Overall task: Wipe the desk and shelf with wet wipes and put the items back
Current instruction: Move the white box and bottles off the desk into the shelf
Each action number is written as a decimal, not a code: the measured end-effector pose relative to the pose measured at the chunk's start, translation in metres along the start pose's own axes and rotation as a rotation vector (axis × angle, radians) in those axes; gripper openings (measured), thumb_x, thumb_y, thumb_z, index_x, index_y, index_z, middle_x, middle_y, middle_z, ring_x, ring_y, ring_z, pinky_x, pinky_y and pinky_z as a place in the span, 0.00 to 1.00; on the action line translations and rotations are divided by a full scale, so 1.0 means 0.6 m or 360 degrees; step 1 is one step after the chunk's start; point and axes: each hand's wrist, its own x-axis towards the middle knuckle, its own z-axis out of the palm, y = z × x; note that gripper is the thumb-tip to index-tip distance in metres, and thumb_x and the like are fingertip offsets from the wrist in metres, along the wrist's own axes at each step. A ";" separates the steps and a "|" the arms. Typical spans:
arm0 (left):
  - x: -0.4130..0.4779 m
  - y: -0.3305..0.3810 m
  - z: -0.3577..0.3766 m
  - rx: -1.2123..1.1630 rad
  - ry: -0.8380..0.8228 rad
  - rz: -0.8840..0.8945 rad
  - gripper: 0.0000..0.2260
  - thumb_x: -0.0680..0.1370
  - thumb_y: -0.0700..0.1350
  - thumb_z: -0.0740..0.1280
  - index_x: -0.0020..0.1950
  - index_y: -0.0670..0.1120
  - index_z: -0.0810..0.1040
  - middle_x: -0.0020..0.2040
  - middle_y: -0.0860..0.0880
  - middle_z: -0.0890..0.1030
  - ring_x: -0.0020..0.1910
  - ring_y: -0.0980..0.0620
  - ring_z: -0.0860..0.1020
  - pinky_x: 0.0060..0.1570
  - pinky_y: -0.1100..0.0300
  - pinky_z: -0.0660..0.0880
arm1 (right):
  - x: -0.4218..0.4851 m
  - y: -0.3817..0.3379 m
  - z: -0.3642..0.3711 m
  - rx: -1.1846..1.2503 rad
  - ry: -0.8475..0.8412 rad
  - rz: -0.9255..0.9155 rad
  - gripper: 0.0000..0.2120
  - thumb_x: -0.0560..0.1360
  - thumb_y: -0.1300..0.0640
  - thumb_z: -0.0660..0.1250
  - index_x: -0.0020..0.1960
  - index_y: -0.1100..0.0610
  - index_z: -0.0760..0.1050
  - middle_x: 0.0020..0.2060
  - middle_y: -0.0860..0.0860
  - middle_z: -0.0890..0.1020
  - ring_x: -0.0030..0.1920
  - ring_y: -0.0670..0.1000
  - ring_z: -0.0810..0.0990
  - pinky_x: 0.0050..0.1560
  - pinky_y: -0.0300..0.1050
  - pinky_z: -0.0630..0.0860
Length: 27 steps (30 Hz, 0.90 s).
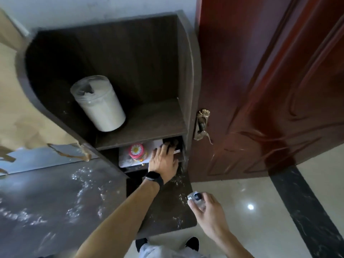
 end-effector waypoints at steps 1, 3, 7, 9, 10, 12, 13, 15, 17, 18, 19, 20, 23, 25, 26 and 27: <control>-0.038 -0.006 0.000 -0.0029 0.0056 0.0053 0.24 0.75 0.50 0.65 0.72 0.50 0.69 0.70 0.47 0.70 0.67 0.44 0.70 0.68 0.48 0.66 | 0.019 -0.016 0.010 0.0001 -0.0008 0.0000 0.20 0.73 0.33 0.62 0.47 0.49 0.75 0.40 0.45 0.78 0.35 0.43 0.78 0.39 0.43 0.77; -0.111 -0.026 -0.002 -0.0022 0.0155 0.0145 0.23 0.73 0.49 0.66 0.68 0.51 0.72 0.67 0.48 0.73 0.64 0.45 0.73 0.65 0.49 0.70 | 0.057 -0.051 0.034 0.0024 -0.0011 -0.0006 0.18 0.74 0.36 0.64 0.50 0.51 0.75 0.43 0.47 0.79 0.36 0.44 0.80 0.40 0.45 0.78; -0.204 -0.085 -0.037 0.0107 0.0507 0.0204 0.26 0.71 0.45 0.67 0.70 0.48 0.71 0.72 0.44 0.70 0.69 0.42 0.70 0.69 0.44 0.67 | 0.129 -0.119 0.082 -0.0046 0.0125 -0.0002 0.16 0.76 0.44 0.67 0.52 0.56 0.74 0.47 0.53 0.78 0.45 0.55 0.81 0.46 0.48 0.75; -0.226 -0.112 -0.074 0.0252 0.0697 0.0197 0.29 0.72 0.45 0.66 0.74 0.48 0.68 0.75 0.43 0.66 0.74 0.42 0.64 0.72 0.42 0.61 | 0.152 -0.150 0.095 -0.0105 0.0164 0.0152 0.19 0.78 0.44 0.65 0.57 0.59 0.72 0.52 0.57 0.77 0.51 0.60 0.80 0.48 0.52 0.76; -0.231 -0.125 -0.094 0.0305 0.0764 0.0176 0.30 0.72 0.46 0.66 0.75 0.50 0.66 0.76 0.43 0.63 0.76 0.42 0.61 0.73 0.41 0.57 | 0.160 -0.163 0.098 -0.0136 0.0170 0.0252 0.21 0.78 0.43 0.64 0.60 0.61 0.71 0.55 0.59 0.76 0.53 0.62 0.79 0.49 0.53 0.76; -0.232 -0.149 -0.136 0.0370 0.0841 0.0092 0.33 0.73 0.47 0.65 0.78 0.52 0.60 0.78 0.44 0.58 0.78 0.44 0.55 0.73 0.38 0.53 | 0.171 -0.178 0.105 -0.0184 0.0188 0.0396 0.24 0.78 0.43 0.64 0.62 0.62 0.70 0.58 0.61 0.75 0.56 0.65 0.78 0.49 0.56 0.76; -0.230 -0.163 -0.156 0.0406 0.0838 0.0048 0.34 0.74 0.47 0.65 0.79 0.51 0.58 0.79 0.46 0.56 0.79 0.45 0.53 0.73 0.37 0.53 | 0.176 -0.183 0.110 -0.0188 0.0200 0.0441 0.24 0.78 0.44 0.65 0.62 0.63 0.70 0.59 0.62 0.74 0.57 0.65 0.77 0.50 0.56 0.76; -0.221 -0.190 -0.186 0.0512 0.0735 0.0014 0.35 0.75 0.49 0.64 0.80 0.49 0.53 0.81 0.48 0.51 0.79 0.49 0.50 0.74 0.36 0.52 | 0.186 -0.192 0.119 -0.0149 0.0211 0.0538 0.25 0.77 0.45 0.66 0.63 0.63 0.70 0.61 0.63 0.73 0.58 0.66 0.76 0.52 0.58 0.75; -0.213 -0.215 -0.199 0.0630 0.0608 0.0065 0.36 0.76 0.50 0.62 0.81 0.47 0.49 0.81 0.49 0.49 0.79 0.52 0.46 0.75 0.37 0.48 | 0.193 -0.200 0.125 -0.0110 0.0231 0.0616 0.26 0.77 0.45 0.67 0.65 0.64 0.69 0.62 0.64 0.72 0.59 0.67 0.76 0.53 0.58 0.75; -0.210 -0.225 -0.202 0.0666 0.0563 0.0094 0.36 0.77 0.51 0.61 0.81 0.47 0.48 0.81 0.49 0.49 0.79 0.52 0.45 0.75 0.37 0.47 | 0.196 -0.205 0.125 -0.0108 0.0242 0.0656 0.27 0.77 0.45 0.67 0.65 0.64 0.69 0.63 0.64 0.72 0.59 0.66 0.76 0.54 0.58 0.75; -0.208 -0.233 -0.202 0.0677 0.0531 0.0116 0.35 0.77 0.51 0.61 0.81 0.46 0.48 0.81 0.49 0.49 0.79 0.53 0.44 0.75 0.36 0.47 | 0.199 -0.210 0.126 -0.0107 0.0252 0.0694 0.26 0.77 0.45 0.67 0.65 0.64 0.70 0.63 0.63 0.72 0.59 0.66 0.76 0.54 0.58 0.74; -0.206 -0.240 -0.201 0.0667 0.0514 0.0130 0.35 0.77 0.51 0.60 0.81 0.46 0.48 0.81 0.49 0.49 0.79 0.53 0.44 0.74 0.36 0.47 | 0.201 -0.214 0.127 -0.0099 0.0261 0.0725 0.26 0.77 0.45 0.67 0.64 0.64 0.70 0.63 0.63 0.73 0.59 0.66 0.76 0.53 0.57 0.74; -0.204 -0.247 -0.194 0.0583 0.0519 0.0146 0.36 0.77 0.51 0.61 0.80 0.45 0.48 0.81 0.49 0.48 0.79 0.53 0.44 0.74 0.35 0.51 | 0.206 -0.227 0.131 -0.0058 0.0284 0.0841 0.24 0.77 0.46 0.69 0.62 0.63 0.71 0.58 0.65 0.79 0.57 0.65 0.79 0.50 0.55 0.75; -0.203 -0.247 -0.189 0.0533 0.0542 0.0162 0.37 0.76 0.52 0.62 0.80 0.45 0.48 0.81 0.49 0.48 0.79 0.53 0.45 0.73 0.35 0.52 | 0.209 -0.238 0.133 -0.0032 0.0322 0.0920 0.22 0.76 0.48 0.70 0.61 0.62 0.71 0.54 0.66 0.81 0.56 0.66 0.80 0.49 0.55 0.76; -0.201 -0.249 -0.189 0.0517 0.0545 0.0175 0.37 0.76 0.52 0.62 0.80 0.45 0.49 0.81 0.49 0.48 0.79 0.53 0.45 0.73 0.35 0.52 | 0.211 -0.243 0.135 -0.0020 0.0343 0.0947 0.21 0.76 0.49 0.70 0.60 0.62 0.71 0.54 0.66 0.81 0.56 0.66 0.80 0.49 0.55 0.77; -0.200 -0.251 -0.188 0.0510 0.0545 0.0191 0.38 0.76 0.52 0.62 0.80 0.44 0.49 0.81 0.49 0.48 0.79 0.53 0.45 0.73 0.35 0.52 | 0.213 -0.249 0.135 -0.0014 0.0358 0.0967 0.21 0.77 0.49 0.70 0.60 0.63 0.71 0.54 0.67 0.81 0.56 0.66 0.80 0.49 0.56 0.77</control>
